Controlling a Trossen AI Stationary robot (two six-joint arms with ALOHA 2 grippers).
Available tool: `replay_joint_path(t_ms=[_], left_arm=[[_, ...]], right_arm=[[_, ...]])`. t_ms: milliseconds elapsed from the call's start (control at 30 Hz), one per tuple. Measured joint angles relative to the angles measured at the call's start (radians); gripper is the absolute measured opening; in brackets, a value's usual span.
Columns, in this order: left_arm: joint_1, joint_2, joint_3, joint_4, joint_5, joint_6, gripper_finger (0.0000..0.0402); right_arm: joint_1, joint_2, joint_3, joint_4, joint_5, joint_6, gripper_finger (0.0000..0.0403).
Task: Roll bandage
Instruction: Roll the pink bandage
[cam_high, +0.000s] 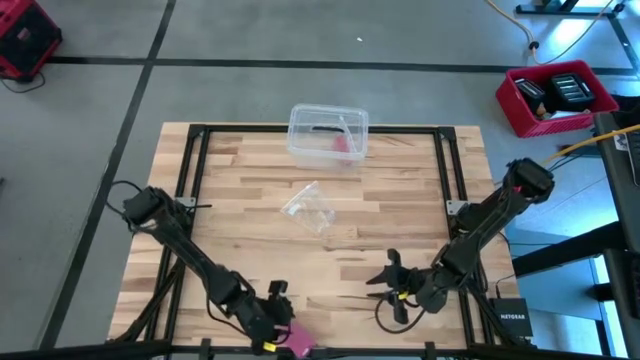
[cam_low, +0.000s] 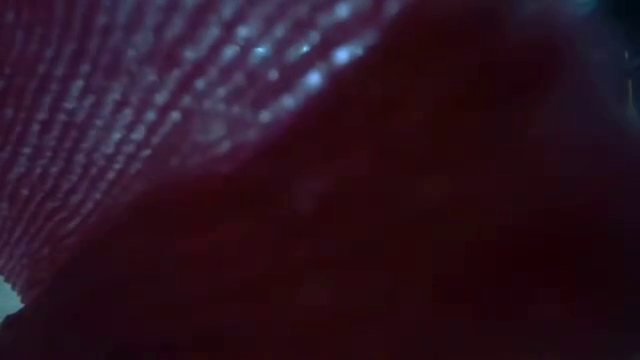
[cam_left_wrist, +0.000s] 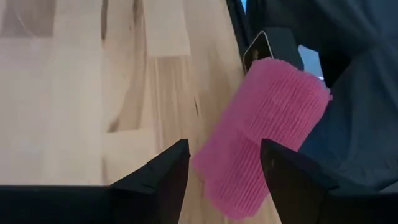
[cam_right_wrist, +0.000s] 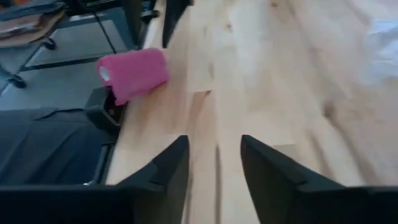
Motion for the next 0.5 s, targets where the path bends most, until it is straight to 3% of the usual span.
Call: replay_joint_path(t_ms=[233, 500], left_arm=[[-0.038, 0.017, 0.000, 0.116, -0.014, -0.018, 0.0188], [-0.062, 0.069, 0.000, 0.120, -0.028, -0.018, 0.0188]], right_arm=[[0.000, 0.011, 0.000, 0.008, -0.081, 0.003, 0.0216], [0.000, 0.011, 0.000, 0.001, -0.084, -0.001, 0.0232]])
